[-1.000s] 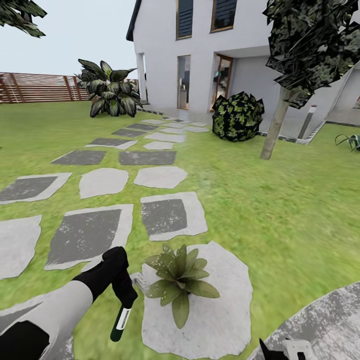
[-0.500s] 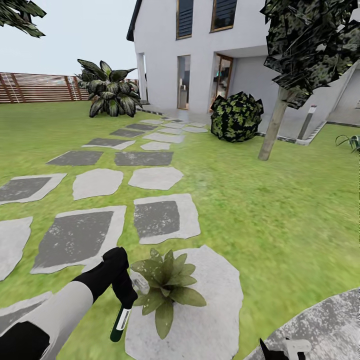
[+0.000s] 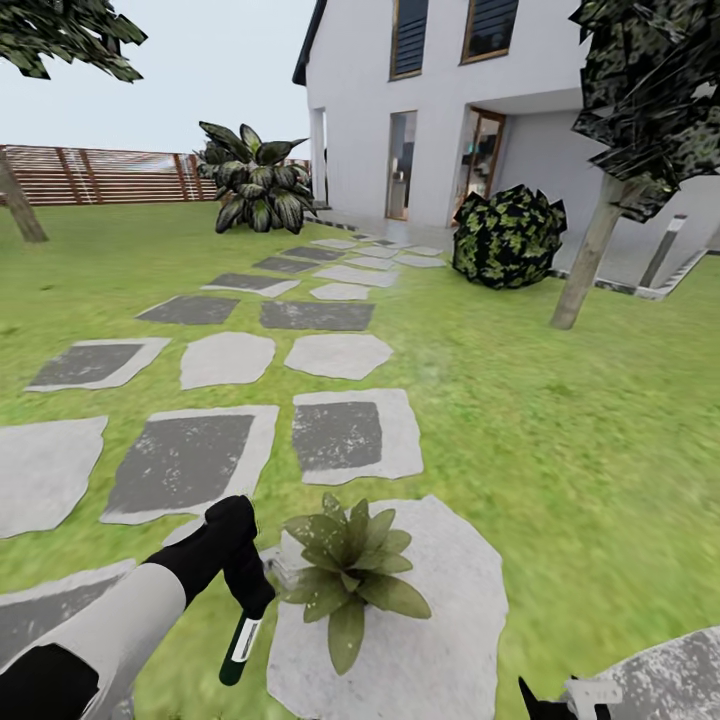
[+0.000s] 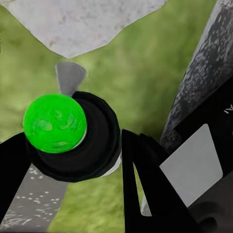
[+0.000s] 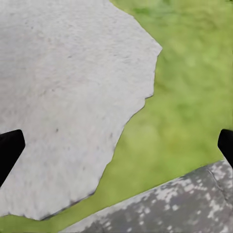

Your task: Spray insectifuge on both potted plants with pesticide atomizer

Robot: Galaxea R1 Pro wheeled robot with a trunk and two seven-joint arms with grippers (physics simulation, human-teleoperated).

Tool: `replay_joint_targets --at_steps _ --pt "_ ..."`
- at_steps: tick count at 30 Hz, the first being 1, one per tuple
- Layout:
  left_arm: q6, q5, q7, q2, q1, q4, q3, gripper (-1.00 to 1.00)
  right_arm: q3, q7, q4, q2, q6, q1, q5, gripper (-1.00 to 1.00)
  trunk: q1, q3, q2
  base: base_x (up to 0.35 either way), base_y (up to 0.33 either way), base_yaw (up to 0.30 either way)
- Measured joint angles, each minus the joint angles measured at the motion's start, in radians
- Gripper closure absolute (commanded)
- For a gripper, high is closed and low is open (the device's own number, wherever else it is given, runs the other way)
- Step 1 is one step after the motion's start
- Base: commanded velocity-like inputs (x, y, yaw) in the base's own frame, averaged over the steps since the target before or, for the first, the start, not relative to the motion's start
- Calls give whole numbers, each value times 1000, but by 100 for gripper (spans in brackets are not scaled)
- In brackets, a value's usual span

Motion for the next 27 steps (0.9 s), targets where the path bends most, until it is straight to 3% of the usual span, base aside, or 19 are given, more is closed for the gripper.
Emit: replay_joint_targets --at_steps 10,17,27 --pt "1 0 0 1 0 0 0 100 0 0 0 0 0 0 0 -100 0 0 0 0 0 273" --pt "3 0 1 4 0 0 1 100 0 0 0 1 0 0 0 -100 0 0 0 0 -3 49" --pt "5 1 4 8 -1 0 5 100 0 0 0 0 0 0 0 -100 0 0 0 -95 -237 211"
